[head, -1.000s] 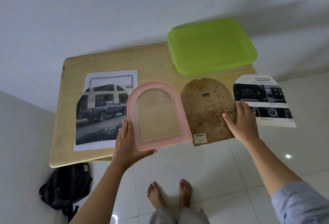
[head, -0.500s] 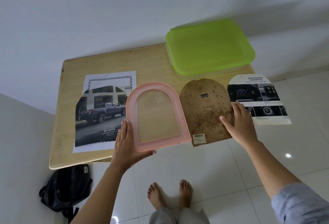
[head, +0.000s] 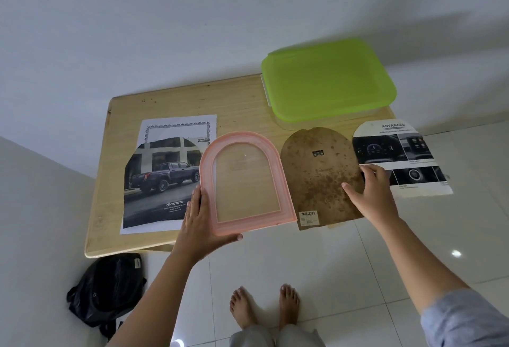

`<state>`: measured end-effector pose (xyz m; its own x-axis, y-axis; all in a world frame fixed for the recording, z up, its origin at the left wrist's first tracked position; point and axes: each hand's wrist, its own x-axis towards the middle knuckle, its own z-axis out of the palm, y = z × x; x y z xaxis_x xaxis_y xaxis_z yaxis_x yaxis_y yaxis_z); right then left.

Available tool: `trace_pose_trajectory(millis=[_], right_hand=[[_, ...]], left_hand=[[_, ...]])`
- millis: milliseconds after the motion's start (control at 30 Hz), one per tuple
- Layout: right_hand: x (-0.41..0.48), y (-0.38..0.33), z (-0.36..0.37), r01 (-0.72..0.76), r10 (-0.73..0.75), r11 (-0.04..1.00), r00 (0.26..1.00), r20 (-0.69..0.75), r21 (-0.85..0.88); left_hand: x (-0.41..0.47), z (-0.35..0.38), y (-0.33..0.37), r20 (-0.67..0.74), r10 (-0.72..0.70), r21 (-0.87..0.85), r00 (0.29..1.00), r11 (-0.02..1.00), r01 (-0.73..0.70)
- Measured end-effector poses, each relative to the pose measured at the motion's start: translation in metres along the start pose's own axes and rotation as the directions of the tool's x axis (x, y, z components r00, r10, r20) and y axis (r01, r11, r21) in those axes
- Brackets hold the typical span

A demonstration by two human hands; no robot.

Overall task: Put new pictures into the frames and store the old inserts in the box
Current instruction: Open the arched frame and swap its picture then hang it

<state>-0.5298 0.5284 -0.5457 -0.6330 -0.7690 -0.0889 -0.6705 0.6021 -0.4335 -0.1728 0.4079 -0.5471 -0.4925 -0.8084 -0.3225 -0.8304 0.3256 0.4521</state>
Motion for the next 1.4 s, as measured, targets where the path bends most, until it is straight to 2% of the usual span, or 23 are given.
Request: trace_pose_trajectory(millis=[200, 367, 467, 600, 767, 833, 933, 1033, 1167, 1400], right_hand=[[-0.006, -0.027, 0.001, 0.02, -0.02, 0.999, 1.0, 0.012, 0.045], [-0.007, -0.089, 0.016, 0.16, -0.163, 0.983, 0.986, 0.036, 0.085], [0.001, -0.143, 0.033, 0.282, -0.295, 0.946, 0.954, 0.061, 0.162], [0.012, -0.225, 0.07, 0.381, -0.405, 0.904, 0.909, 0.103, 0.194], [0.018, -0.314, 0.113, 0.442, -0.485, 0.87, 0.845, 0.226, 0.216], [0.023, -0.334, 0.128, 0.432, -0.457, 0.89, 0.836, 0.304, 0.147], [0.031, -0.353, 0.144, 0.348, -0.331, 0.937, 0.876, 0.35, 0.015], [0.033, -0.36, 0.149, 0.273, -0.256, 0.962, 0.892, 0.372, 0.009], [0.038, -0.363, 0.15, 0.126, -0.177, 0.98, 0.908, 0.379, 0.156], [0.035, -0.374, 0.146, 0.021, -0.233, 0.88, 0.891, 0.391, 0.475]], left_hand=[[0.0, 0.0, -0.003, -0.017, 0.027, 0.035, 0.999, 0.999, -0.026], [-0.006, -0.01, -0.011, -0.065, 0.062, 0.034, 0.996, 0.998, -0.06], [-0.005, -0.023, -0.032, -0.18, 0.022, 0.052, 0.983, 0.999, -0.013], [-0.002, -0.045, -0.082, -0.303, -0.111, 0.028, 0.946, 0.992, 0.126], [0.001, -0.068, -0.128, -0.263, -0.217, -0.035, 0.94, 0.976, 0.216], [0.004, -0.072, -0.138, -0.237, -0.221, -0.056, 0.946, 0.975, 0.214], [0.007, -0.073, -0.15, -0.236, -0.195, -0.007, 0.952, 0.98, 0.199], [0.009, -0.07, -0.156, -0.255, -0.173, 0.065, 0.951, 0.979, 0.195], [0.011, -0.071, -0.163, -0.257, -0.148, 0.075, 0.955, 0.982, 0.172], [0.01, -0.078, -0.168, -0.238, -0.189, 0.023, 0.953, 0.98, 0.2]])
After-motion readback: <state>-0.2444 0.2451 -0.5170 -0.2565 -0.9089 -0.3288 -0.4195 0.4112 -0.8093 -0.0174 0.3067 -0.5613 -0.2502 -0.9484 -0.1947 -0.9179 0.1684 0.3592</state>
